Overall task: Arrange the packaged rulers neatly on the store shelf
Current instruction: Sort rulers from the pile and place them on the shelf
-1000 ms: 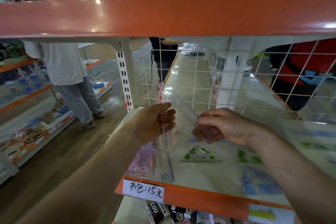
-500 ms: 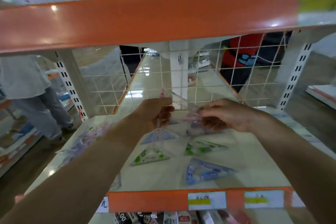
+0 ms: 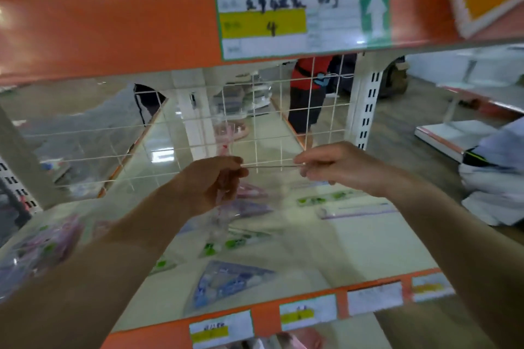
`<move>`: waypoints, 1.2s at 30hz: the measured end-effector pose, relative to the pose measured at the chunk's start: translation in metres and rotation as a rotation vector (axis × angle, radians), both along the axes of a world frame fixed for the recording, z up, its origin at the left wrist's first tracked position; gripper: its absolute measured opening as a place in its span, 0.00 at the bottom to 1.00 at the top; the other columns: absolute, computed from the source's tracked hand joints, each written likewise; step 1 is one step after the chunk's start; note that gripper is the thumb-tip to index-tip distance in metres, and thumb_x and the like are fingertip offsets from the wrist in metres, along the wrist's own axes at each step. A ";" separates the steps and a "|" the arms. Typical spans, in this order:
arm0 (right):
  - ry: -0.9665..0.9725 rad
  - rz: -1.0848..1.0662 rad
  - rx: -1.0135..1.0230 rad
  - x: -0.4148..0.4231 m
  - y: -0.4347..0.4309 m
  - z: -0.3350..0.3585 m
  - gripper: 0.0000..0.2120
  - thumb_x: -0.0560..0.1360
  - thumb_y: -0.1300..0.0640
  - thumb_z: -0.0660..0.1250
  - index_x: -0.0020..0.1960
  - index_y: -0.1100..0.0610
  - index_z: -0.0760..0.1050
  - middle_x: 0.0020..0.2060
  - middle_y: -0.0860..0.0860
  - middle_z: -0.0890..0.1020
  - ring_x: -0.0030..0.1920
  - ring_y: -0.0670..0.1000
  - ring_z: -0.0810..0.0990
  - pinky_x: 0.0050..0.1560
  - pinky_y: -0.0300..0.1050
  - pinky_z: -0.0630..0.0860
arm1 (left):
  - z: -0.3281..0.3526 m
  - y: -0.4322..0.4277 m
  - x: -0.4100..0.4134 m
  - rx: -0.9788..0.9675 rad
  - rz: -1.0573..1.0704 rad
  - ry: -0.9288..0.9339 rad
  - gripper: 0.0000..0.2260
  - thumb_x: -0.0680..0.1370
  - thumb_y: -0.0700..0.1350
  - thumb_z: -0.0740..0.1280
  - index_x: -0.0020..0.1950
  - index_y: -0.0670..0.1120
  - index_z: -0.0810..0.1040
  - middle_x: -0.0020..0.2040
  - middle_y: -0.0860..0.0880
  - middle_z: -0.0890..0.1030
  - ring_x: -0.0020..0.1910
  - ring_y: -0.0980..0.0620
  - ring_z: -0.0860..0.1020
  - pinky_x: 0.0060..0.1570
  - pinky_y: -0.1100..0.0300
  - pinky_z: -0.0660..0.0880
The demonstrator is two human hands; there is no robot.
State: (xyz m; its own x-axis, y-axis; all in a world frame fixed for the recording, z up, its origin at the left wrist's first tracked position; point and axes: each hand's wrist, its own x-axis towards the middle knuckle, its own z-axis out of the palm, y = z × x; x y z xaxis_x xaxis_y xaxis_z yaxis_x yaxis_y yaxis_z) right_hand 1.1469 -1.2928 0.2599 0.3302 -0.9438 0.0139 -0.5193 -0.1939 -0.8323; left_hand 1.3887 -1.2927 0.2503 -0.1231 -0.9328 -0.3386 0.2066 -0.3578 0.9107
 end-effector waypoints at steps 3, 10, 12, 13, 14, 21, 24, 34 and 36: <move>0.030 -0.035 0.012 -0.022 -0.004 -0.002 0.19 0.72 0.62 0.71 0.62 0.51 0.76 0.50 0.47 0.82 0.49 0.42 0.79 0.36 0.26 0.69 | -0.002 -0.001 -0.017 -0.068 0.005 -0.081 0.07 0.77 0.33 0.62 0.47 0.44 0.75 0.32 0.46 0.82 0.24 0.55 0.73 0.24 0.66 0.70; 0.041 -0.041 -0.103 -0.062 -0.006 -0.008 0.17 0.71 0.67 0.72 0.58 0.55 0.78 0.39 0.46 0.82 0.37 0.37 0.78 0.42 0.29 0.71 | -0.009 -0.008 -0.052 -0.236 -0.038 -0.345 0.12 0.74 0.33 0.66 0.54 0.46 0.78 0.40 0.44 0.84 0.32 0.50 0.74 0.35 0.57 0.71; 0.050 -0.038 -0.119 -0.072 -0.005 -0.009 0.17 0.71 0.67 0.71 0.58 0.54 0.78 0.39 0.46 0.81 0.36 0.37 0.77 0.41 0.29 0.72 | -0.009 -0.009 -0.062 -0.242 -0.040 -0.346 0.11 0.74 0.33 0.66 0.53 0.46 0.78 0.41 0.43 0.84 0.32 0.50 0.73 0.37 0.56 0.70; 0.052 -0.038 -0.127 -0.077 -0.004 -0.009 0.16 0.72 0.66 0.71 0.57 0.54 0.78 0.39 0.47 0.81 0.36 0.37 0.77 0.41 0.29 0.72 | -0.009 -0.010 -0.067 -0.243 -0.040 -0.344 0.11 0.75 0.33 0.66 0.52 0.46 0.78 0.41 0.43 0.84 0.33 0.50 0.73 0.37 0.56 0.70; 0.055 -0.038 -0.134 -0.081 -0.004 -0.009 0.16 0.72 0.67 0.70 0.57 0.54 0.78 0.39 0.47 0.81 0.36 0.38 0.77 0.40 0.29 0.72 | -0.009 -0.010 -0.072 -0.245 -0.043 -0.339 0.10 0.75 0.34 0.66 0.52 0.46 0.78 0.41 0.43 0.84 0.33 0.51 0.74 0.36 0.56 0.70; 0.416 -0.112 -0.305 -0.099 0.002 -0.008 0.15 0.73 0.57 0.70 0.60 0.53 0.77 0.45 0.45 0.79 0.45 0.42 0.77 0.45 0.29 0.72 | -0.013 -0.014 -0.101 -0.217 -0.076 -0.337 0.06 0.77 0.36 0.65 0.51 0.43 0.78 0.37 0.45 0.84 0.29 0.53 0.75 0.30 0.60 0.69; 0.673 -0.092 -0.378 -0.099 0.003 -0.008 0.17 0.74 0.51 0.68 0.61 0.52 0.76 0.54 0.48 0.78 0.55 0.50 0.74 0.56 0.45 0.72 | -0.018 -0.017 -0.112 -0.172 -0.113 -0.326 0.05 0.77 0.36 0.65 0.49 0.44 0.78 0.36 0.45 0.83 0.28 0.53 0.74 0.28 0.61 0.69; 0.900 -0.004 -0.167 -0.108 -0.024 -0.058 0.19 0.73 0.57 0.68 0.64 0.52 0.75 0.60 0.51 0.74 0.60 0.51 0.73 0.50 0.35 0.63 | -0.032 -0.024 -0.118 0.038 -0.111 -0.354 0.08 0.79 0.39 0.58 0.44 0.42 0.75 0.34 0.46 0.74 0.25 0.52 0.72 0.23 0.62 0.67; 0.962 0.013 -0.144 -0.106 -0.029 -0.066 0.19 0.72 0.55 0.68 0.62 0.49 0.76 0.57 0.51 0.77 0.52 0.51 0.75 0.46 0.36 0.65 | -0.029 -0.022 -0.118 0.013 -0.134 -0.341 0.08 0.79 0.38 0.58 0.46 0.42 0.77 0.33 0.47 0.74 0.28 0.52 0.73 0.26 0.61 0.68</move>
